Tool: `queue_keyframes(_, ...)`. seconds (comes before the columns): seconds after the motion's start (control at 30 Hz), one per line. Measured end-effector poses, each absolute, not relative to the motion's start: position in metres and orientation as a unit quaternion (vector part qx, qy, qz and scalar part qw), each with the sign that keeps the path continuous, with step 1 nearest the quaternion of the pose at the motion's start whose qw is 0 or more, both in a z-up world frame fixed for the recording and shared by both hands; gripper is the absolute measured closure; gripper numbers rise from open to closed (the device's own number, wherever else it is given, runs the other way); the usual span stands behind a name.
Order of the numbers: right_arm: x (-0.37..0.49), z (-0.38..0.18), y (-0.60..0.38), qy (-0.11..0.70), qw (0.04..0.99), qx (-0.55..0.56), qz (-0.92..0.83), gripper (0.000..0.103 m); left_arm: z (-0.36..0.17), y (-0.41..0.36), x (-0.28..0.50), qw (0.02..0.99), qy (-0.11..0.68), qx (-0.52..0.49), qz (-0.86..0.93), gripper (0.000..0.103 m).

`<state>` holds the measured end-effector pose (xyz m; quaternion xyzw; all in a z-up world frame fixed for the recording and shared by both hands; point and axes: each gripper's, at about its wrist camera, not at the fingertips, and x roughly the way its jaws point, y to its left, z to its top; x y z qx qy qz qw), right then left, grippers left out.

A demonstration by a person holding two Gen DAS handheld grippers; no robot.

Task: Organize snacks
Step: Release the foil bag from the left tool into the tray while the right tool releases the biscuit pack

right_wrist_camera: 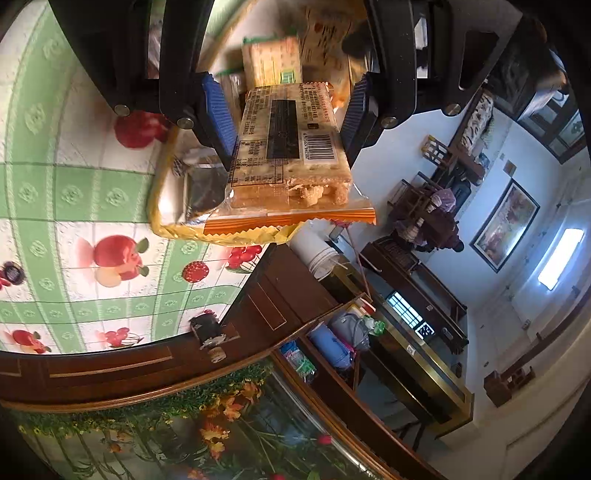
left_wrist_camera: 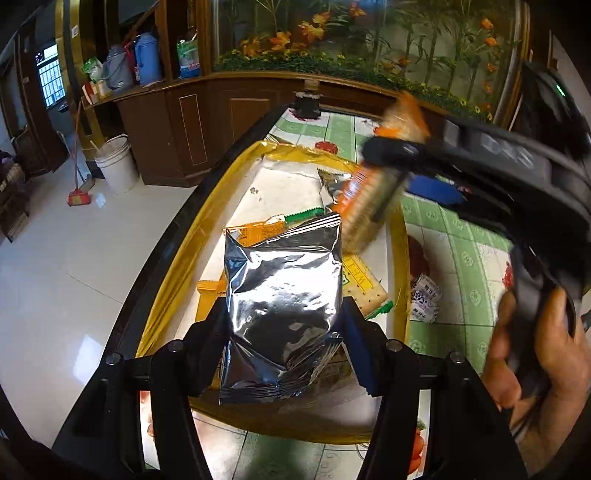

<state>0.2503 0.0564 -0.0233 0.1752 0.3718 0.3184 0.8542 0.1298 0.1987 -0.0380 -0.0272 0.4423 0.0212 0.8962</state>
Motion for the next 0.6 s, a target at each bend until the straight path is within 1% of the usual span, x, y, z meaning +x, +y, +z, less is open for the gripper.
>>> queue_keyframes(0.17, 0.284, -0.034, 0.083, 0.388, 0.852, 0.161, 0.313, 0.048, -0.042, 0.2, 0.139, 0.891, 0.453, -0.019, 0.029, 0.045)
queue_keyframes(0.33, 0.312, -0.057, 0.103, 0.425, 0.837, 0.156, 0.308, 0.048, -0.044, 0.203, 0.148, 0.889, 0.457, -0.019, 0.038, 0.044)
queue_keyframes(0.43, 0.316, -0.068, 0.108, 0.444, 0.826, 0.16, 0.309, 0.041, -0.047, 0.202, 0.149, 0.887, 0.46, -0.018, 0.041, 0.042)
queue_keyframes(0.47, 0.314, -0.067, 0.106, 0.443, 0.826, 0.162, 0.308, 0.029, -0.049, 0.2, 0.146, 0.887, 0.459, -0.014, 0.047, 0.04)
queue_keyframes(0.53, 0.305, -0.06, 0.099, 0.434, 0.833, 0.165, 0.302, 0.018, -0.051, 0.198, 0.144, 0.887, 0.458, 0.001, 0.064, 0.034)
queue_keyframes(0.57, 0.3, -0.055, 0.095, 0.424, 0.837, 0.165, 0.302, 0.018, -0.051, 0.196, 0.141, 0.888, 0.454, 0.005, 0.069, 0.032)
queue_keyframes(0.6, 0.292, -0.049, 0.086, 0.411, 0.843, 0.166, 0.306, 0.018, -0.05, 0.196, 0.138, 0.89, 0.451, 0.007, 0.073, 0.032)
